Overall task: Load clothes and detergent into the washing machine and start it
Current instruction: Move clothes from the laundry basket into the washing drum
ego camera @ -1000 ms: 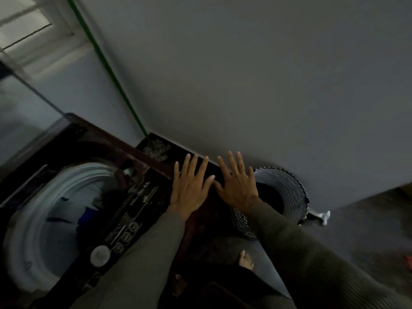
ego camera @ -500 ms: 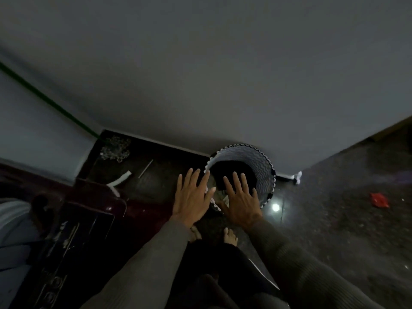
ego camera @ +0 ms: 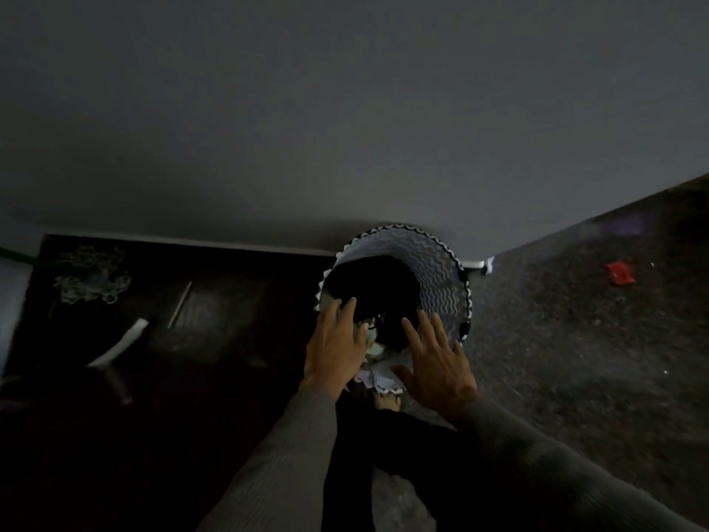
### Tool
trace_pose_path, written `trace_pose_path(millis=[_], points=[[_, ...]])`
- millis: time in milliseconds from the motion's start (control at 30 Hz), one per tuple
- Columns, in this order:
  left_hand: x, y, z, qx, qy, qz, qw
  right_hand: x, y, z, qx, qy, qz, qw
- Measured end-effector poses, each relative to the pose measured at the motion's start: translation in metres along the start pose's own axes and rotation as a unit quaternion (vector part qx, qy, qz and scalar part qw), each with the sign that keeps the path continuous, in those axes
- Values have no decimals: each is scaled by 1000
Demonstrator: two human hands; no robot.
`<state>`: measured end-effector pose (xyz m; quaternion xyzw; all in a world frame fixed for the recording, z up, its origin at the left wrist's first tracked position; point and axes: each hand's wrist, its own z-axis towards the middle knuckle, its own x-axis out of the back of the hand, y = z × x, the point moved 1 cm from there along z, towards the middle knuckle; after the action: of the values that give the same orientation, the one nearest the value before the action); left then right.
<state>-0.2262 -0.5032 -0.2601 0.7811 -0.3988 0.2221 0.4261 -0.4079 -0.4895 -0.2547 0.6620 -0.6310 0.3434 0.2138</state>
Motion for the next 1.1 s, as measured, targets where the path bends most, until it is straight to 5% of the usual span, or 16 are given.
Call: trace_pose_path(millis=[267, 433, 600, 733, 900, 967, 1100], points=[[-84, -46, 104, 94, -47, -51, 993, -85, 28, 125, -94, -15, 203, 975], [-133, -65, 170, 236, -15, -189, 953, -132, 63, 201, -135, -40, 272, 952], [-171, -78, 223, 266, -4, -251, 931, -157, 85, 258, -159, -24, 303, 939], [-184, -80, 247, 291, 20, -320, 902, -155, 88, 288, -148, 150, 397, 893], [-193, -92, 264, 305, 8, -340, 890, -155, 80, 314, -202, -12, 614, 763], [-196, -94, 267, 325, -29, -356, 876, -158, 78, 323, -189, -16, 640, 745], [-200, -89, 265, 333, -70, -401, 850, -161, 69, 332, -193, -16, 595, 780]])
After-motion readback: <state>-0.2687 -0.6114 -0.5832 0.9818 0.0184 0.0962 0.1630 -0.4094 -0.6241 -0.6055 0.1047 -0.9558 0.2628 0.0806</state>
